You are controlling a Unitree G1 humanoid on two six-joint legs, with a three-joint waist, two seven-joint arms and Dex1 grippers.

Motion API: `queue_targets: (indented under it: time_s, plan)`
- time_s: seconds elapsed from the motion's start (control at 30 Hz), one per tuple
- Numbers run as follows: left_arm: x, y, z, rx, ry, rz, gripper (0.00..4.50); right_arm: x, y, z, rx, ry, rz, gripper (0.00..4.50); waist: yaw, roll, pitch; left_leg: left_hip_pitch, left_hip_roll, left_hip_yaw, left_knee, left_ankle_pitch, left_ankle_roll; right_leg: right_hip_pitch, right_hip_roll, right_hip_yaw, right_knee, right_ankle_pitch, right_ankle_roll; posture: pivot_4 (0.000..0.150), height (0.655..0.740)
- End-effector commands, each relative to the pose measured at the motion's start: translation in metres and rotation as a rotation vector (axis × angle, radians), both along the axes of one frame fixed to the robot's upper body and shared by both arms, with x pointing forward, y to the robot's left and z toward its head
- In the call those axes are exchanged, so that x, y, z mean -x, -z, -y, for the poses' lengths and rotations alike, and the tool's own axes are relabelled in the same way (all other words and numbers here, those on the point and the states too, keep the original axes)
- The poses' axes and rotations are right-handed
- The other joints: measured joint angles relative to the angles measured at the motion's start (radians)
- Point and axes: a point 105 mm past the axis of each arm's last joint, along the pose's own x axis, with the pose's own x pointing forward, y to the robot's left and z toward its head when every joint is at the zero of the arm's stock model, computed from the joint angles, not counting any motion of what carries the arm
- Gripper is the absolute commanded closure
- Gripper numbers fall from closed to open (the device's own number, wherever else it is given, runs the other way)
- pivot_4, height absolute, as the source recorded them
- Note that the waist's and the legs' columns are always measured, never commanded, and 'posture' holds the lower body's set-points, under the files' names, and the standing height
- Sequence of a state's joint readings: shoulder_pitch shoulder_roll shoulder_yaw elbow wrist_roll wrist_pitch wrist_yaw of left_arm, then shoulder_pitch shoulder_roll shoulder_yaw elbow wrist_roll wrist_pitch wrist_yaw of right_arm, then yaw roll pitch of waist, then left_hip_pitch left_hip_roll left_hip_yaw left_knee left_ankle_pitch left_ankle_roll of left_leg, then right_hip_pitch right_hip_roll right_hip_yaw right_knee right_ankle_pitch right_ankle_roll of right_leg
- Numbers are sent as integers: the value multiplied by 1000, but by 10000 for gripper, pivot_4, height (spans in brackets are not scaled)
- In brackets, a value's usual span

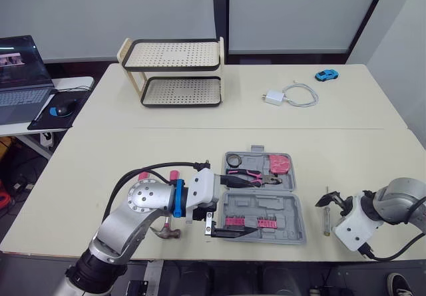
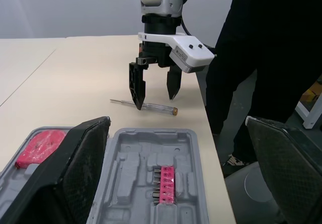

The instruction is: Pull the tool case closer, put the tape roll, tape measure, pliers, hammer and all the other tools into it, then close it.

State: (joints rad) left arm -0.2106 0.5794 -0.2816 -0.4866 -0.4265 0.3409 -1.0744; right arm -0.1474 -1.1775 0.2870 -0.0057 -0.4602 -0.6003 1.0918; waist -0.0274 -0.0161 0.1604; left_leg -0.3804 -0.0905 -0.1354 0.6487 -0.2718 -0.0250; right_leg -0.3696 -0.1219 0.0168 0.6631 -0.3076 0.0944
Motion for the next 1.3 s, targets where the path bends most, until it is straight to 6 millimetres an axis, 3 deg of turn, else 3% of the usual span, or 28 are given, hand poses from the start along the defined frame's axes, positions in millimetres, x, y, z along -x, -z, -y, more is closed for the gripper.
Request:
queue_targets:
  time_s: [0.03,0.1,0.47,0.57,0.73,0.77,0.93,1.1,1.3]
  plan:
    - [6,-12,4,19,20,48,0,-5,-3,-1,19,-9,12,10453,-1,0,0,0,0,0,0,0,0,0,0,0,0,0,0,1500,7400]
    - [6,-12,4,18,19,46,0,-7,-1,0,39,-13,14,17001,-1,0,0,0,0,0,0,0,0,0,0,0,0,0,0,1500,7400]
    - [7,-11,5,17,13,41,0,-10,7,-4,73,-40,6,17001,0,0,0,0,0,0,0,0,0,0,0,0,0,0,0,1500,7400]
    - [8,-10,5,12,11,35,0,-11,9,-4,77,-36,11,22760,-1,0,0,0,0,0,0,0,0,0,0,0,0,0,0,1500,7400]
    - [10,-10,5,15,8,29,0,-11,11,-7,71,-29,10,40980,-2,0,0,0,0,0,0,0,0,0,0,0,0,0,0,1500,7400]
    - [10,-10,5,14,7,29,0,-11,11,-8,71,-31,12,42855,-2,0,0,1,1,0,0,0,0,0,0,0,1,0,0,1500,7400]
    - [9,-8,5,12,1,27,0,-12,12,-6,61,-4,6,42839,-2,0,0,1,1,0,0,0,0,0,1,0,1,0,0,1500,7400]
    - [8,-7,3,10,-4,27,0,-9,-5,3,25,146,-26,42839,0,0,-1,0,0,0,1,0,0,0,0,0,1,0,0,1500,7400]
    - [5,-12,6,49,-29,46,0,10,-24,5,-131,589,-193,42839,5,0,0,-1,0,-1,0,0,0,0,0,0,0,0,0,1500,7400]
